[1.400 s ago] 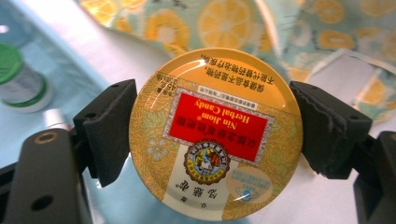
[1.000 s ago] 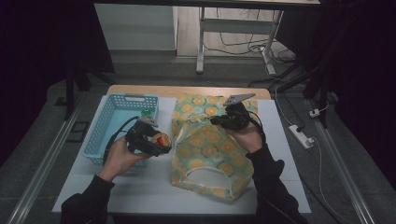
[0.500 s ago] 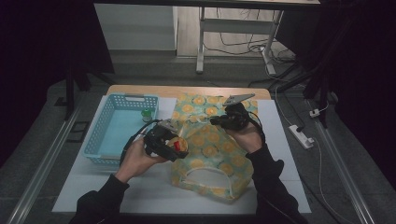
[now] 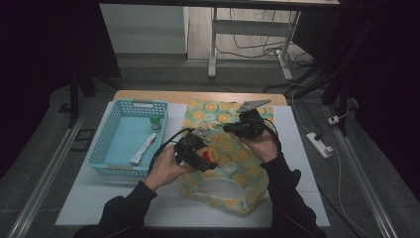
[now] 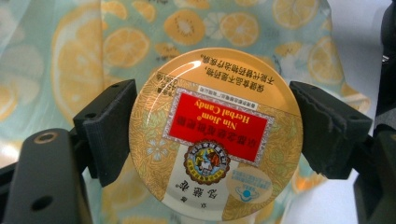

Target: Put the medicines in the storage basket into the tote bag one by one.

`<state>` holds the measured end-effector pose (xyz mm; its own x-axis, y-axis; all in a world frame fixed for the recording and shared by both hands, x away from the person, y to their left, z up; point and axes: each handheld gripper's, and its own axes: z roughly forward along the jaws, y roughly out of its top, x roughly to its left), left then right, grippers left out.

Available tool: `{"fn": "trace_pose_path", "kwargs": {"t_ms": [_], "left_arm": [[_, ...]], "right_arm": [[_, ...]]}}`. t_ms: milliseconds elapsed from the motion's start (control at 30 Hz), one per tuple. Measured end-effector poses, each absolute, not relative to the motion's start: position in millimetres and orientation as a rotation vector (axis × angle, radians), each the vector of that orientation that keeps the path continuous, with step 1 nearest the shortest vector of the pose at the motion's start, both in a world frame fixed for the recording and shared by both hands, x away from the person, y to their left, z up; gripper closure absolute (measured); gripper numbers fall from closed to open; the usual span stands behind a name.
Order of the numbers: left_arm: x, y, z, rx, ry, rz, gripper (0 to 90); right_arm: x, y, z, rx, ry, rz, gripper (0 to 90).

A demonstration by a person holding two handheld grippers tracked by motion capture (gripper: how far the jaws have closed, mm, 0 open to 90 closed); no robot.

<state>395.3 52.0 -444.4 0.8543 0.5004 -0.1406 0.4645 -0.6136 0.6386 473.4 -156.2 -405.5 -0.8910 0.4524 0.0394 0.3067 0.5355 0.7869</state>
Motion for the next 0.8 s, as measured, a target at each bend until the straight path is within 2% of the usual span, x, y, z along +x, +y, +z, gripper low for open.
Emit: {"fn": "trace_pose_path", "kwargs": {"t_ms": [433, 800], "left_arm": [[411, 22, -458, 2.33, 0.685, 0.087, 20.0], [429, 13, -479, 2.334, 0.73, 0.087, 20.0]], "right_arm": [[474, -155, -407, 0.651, 2.599, 1.285, 89.6], [478, -156, -414, 0.665, 2.605, 1.276, 89.6]]}}
